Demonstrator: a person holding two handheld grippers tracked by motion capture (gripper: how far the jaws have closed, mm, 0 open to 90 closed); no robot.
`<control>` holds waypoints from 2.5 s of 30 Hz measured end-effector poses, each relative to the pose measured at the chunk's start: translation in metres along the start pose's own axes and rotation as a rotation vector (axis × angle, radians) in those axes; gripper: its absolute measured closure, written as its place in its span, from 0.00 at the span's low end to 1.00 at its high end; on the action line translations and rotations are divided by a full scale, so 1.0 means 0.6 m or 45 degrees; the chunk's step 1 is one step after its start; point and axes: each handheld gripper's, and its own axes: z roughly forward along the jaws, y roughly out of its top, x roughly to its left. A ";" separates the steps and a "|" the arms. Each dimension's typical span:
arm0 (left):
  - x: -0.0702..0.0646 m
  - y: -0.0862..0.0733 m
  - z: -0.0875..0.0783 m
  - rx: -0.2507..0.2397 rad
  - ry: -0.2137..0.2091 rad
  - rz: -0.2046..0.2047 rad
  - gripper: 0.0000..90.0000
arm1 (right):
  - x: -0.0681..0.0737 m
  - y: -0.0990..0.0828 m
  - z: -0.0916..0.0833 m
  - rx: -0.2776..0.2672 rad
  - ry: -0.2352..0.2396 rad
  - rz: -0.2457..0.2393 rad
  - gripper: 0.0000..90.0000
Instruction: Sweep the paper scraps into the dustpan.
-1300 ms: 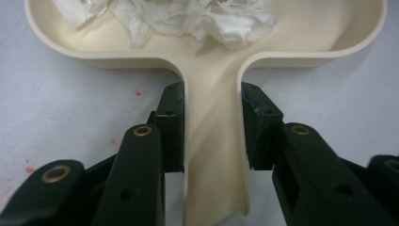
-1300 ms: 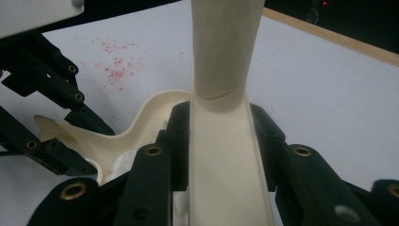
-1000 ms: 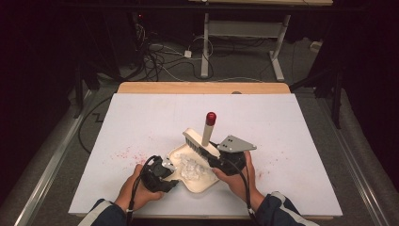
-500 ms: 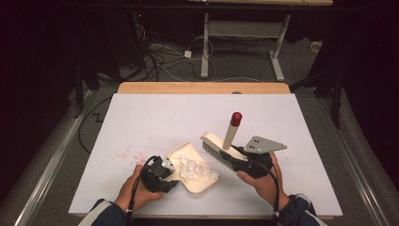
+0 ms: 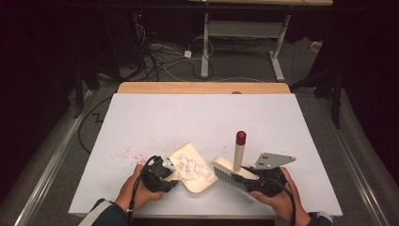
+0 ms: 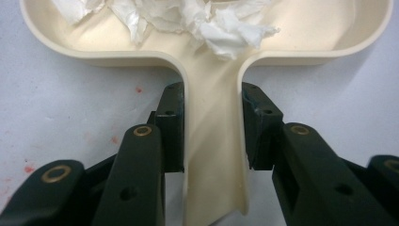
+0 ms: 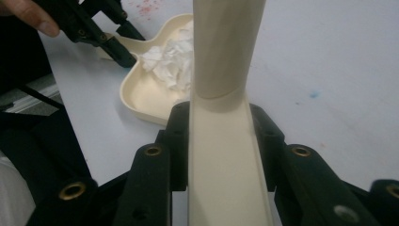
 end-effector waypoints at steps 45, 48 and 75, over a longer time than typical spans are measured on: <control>0.024 -0.017 -0.009 -0.003 0.010 -0.056 0.71 | -0.044 0.075 0.164 -0.141 -0.055 -0.218 0.75; 0.025 -0.018 -0.009 -0.002 0.013 -0.058 0.71 | -0.033 0.075 0.163 -0.141 0.026 -0.224 0.75; 0.034 -0.022 -0.012 -0.006 0.024 -0.083 0.71 | -0.068 0.101 0.141 -0.258 -0.058 -0.178 0.75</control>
